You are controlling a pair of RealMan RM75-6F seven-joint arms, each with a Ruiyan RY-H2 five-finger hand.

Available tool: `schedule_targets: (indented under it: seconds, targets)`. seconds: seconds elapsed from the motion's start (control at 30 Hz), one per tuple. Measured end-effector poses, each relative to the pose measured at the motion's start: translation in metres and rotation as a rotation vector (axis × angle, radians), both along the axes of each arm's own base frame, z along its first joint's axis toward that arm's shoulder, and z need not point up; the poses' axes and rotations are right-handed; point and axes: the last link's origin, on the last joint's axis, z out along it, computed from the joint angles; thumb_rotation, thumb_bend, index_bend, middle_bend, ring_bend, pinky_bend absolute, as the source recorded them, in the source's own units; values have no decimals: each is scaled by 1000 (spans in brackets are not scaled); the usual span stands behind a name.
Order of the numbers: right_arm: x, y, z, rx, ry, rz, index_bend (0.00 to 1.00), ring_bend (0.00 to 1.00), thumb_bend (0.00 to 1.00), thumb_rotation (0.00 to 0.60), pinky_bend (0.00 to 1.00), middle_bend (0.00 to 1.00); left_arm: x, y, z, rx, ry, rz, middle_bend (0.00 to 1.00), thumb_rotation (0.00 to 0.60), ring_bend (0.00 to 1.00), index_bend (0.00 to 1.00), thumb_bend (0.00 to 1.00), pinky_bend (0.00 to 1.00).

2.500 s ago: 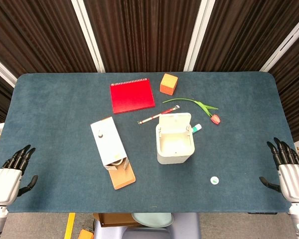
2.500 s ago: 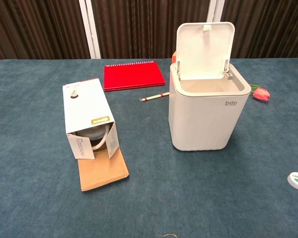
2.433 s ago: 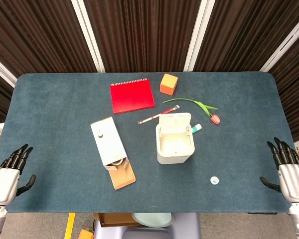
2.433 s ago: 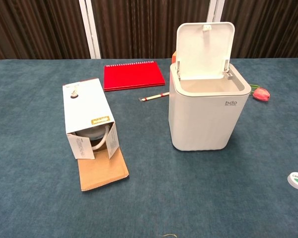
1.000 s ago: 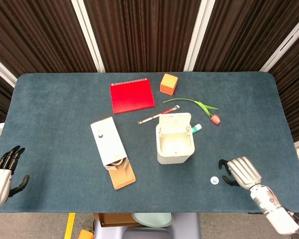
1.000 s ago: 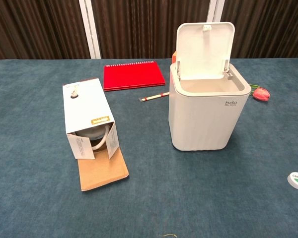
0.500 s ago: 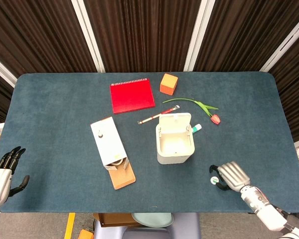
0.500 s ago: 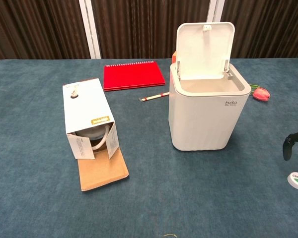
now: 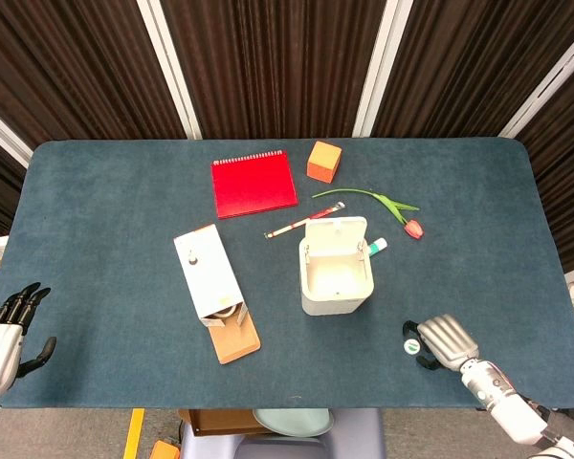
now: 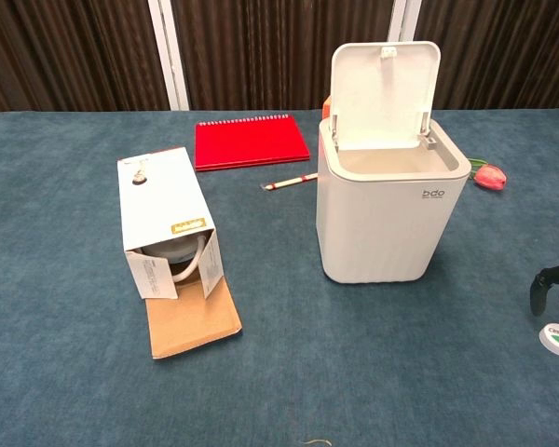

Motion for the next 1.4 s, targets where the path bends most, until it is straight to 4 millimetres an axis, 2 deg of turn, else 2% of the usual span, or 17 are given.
schedule_targets:
  seconds: [0.7, 0.97, 1.27, 1.4]
  targets:
    - [-4, -4, -12, 1, -3, 1, 517, 825, 359, 600, 980, 776, 0, 0, 1, -3, -6, 6, 106, 600, 146, 182, 373, 308]
    - [-5, -4, -13, -14, -11, 3, 636, 841, 358, 600, 996, 790, 0, 0, 1, -6, -8, 5, 107, 600, 147, 188, 374, 309]
    - [0, -7, -5, -71, -57, 16, 666, 846, 359, 600, 999, 792, 0, -1, 2, -6, -11, 7, 108, 600, 146, 190, 374, 309]
    - [16, -13, 13, -152, -98, 65, 666, 846, 358, 600, 999, 792, -1, -1, 2, -11, -6, 16, 108, 600, 147, 190, 373, 309]
